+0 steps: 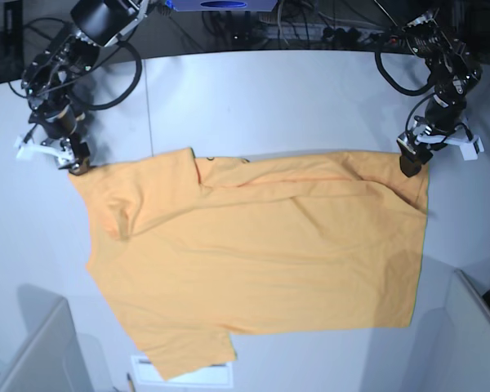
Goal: Fold the T-shirt properly
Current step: 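Pull the held shoulders back and release the shirt with both grippers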
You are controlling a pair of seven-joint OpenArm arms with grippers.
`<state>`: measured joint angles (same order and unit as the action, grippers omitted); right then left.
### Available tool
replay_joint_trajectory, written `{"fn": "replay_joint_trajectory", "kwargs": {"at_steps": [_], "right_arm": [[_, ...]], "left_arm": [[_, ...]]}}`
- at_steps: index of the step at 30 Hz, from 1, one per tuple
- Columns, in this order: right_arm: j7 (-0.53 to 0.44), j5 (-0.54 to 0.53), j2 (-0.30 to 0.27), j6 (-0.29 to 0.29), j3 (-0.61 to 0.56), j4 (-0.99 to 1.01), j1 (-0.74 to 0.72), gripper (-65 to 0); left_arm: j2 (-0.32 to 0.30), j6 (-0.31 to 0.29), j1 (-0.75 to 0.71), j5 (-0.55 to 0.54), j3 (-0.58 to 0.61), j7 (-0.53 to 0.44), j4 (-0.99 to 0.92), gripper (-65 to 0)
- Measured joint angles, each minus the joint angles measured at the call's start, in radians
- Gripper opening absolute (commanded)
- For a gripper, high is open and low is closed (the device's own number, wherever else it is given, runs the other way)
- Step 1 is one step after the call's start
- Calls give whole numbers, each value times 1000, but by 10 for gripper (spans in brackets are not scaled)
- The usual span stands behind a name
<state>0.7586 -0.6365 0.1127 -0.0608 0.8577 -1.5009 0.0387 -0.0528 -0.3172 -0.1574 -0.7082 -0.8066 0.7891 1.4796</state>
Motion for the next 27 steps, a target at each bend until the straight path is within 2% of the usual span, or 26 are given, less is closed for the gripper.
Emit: {"fn": "replay_joint_trajectory", "kwargs": {"at_steps": [6, 14, 21, 23, 27], "right_arm": [[-24, -15, -14, -7, -89, 50, -19, -281], [-24, -22, -13, -11, -90, 63, -28, -281], [-52, -21, -13, -11, -95, 64, -26, -290], [-61, -13, -13, -10, -96, 65, -26, -338], [-83, -13, -14, -10, -96, 95, -22, -518]], "left_arm": [[10, -5, 32, -9, 0, -33, -50, 0], [27, -35, 93, -55, -7, -63, -140, -7], [27, -27, 92, -48, -8, -52, -158, -301], [29, -24, 89, -47, -8, -45, -160, -354], [29, -22, 86, -40, -1, -28, -162, -471]]}}
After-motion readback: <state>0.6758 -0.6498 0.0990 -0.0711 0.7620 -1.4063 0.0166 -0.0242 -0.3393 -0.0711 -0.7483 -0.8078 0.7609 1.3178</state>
